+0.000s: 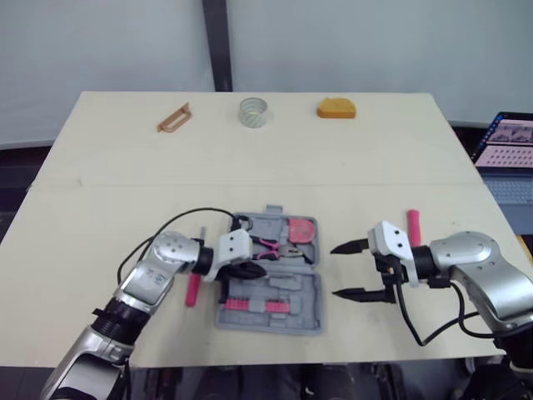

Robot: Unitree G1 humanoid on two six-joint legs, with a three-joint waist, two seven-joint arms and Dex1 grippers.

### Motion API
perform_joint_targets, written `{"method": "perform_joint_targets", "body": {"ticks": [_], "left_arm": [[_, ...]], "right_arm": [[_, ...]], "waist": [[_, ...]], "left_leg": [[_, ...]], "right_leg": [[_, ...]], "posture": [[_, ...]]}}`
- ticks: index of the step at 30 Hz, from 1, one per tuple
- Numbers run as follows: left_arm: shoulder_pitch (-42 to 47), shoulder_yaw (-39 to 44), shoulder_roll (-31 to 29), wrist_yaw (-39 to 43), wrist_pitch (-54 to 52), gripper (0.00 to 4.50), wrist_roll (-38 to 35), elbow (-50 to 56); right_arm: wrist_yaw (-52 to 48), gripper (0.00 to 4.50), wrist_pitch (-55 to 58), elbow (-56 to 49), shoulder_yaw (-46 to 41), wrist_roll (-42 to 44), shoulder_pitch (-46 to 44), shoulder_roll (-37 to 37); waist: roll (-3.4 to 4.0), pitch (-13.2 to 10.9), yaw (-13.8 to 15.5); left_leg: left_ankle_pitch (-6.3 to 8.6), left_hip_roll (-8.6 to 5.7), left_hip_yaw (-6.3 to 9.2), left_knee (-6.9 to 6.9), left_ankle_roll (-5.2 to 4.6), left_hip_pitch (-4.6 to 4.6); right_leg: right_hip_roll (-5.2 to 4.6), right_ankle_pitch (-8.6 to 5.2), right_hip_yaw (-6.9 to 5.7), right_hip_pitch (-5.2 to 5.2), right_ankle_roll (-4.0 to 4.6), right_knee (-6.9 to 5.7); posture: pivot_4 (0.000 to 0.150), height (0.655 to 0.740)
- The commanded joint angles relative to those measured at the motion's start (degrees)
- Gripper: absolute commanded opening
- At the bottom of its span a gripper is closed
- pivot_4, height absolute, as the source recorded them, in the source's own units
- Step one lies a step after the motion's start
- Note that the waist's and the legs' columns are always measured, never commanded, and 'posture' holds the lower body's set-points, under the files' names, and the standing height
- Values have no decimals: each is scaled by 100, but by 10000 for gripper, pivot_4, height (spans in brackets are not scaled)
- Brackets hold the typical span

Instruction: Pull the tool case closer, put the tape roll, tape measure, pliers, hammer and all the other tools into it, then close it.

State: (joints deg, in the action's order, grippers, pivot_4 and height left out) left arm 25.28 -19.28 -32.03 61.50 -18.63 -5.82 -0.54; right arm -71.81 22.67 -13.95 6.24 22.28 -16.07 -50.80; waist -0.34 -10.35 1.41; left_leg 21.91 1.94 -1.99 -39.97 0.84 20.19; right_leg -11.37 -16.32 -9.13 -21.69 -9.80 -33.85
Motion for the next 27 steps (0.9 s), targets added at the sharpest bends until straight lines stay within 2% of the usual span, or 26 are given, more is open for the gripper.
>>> {"method": "perform_joint_targets", "body": {"ticks": [1,15,21,27], "left_arm": [[-25,-32,37,-40,84,418,64,71],[-128,-192,56,-135,265,418,331,-135],[-62,83,115,10,73,418,-104,61],[100,164,64,-9,147,418,-25,-123]], "right_arm": [[-26,45000,13,-133,-182,103,-37,-60],[-22,45000,36,-153,-193,108,-39,-68],[-38,45000,43,-153,-206,118,-32,-84],[-47,45000,25,-121,-208,114,-50,-80]], "waist": [[0,0,3],[0,0,5],[0,0,3],[0,0,8]], "left_leg": [[0,0,0,0,0,0],[0,0,0,0,0,0],[0,0,0,-1,0,0],[0,0,0,-1,0,0]], "right_leg": [[0,0,0,0,0,0],[0,0,0,0,0,0],[0,0,0,0,0,0],[0,0,0,0,0,0]], "posture": [[1500,7400],[1500,7400],[1500,7400],[1500,7400]]}}
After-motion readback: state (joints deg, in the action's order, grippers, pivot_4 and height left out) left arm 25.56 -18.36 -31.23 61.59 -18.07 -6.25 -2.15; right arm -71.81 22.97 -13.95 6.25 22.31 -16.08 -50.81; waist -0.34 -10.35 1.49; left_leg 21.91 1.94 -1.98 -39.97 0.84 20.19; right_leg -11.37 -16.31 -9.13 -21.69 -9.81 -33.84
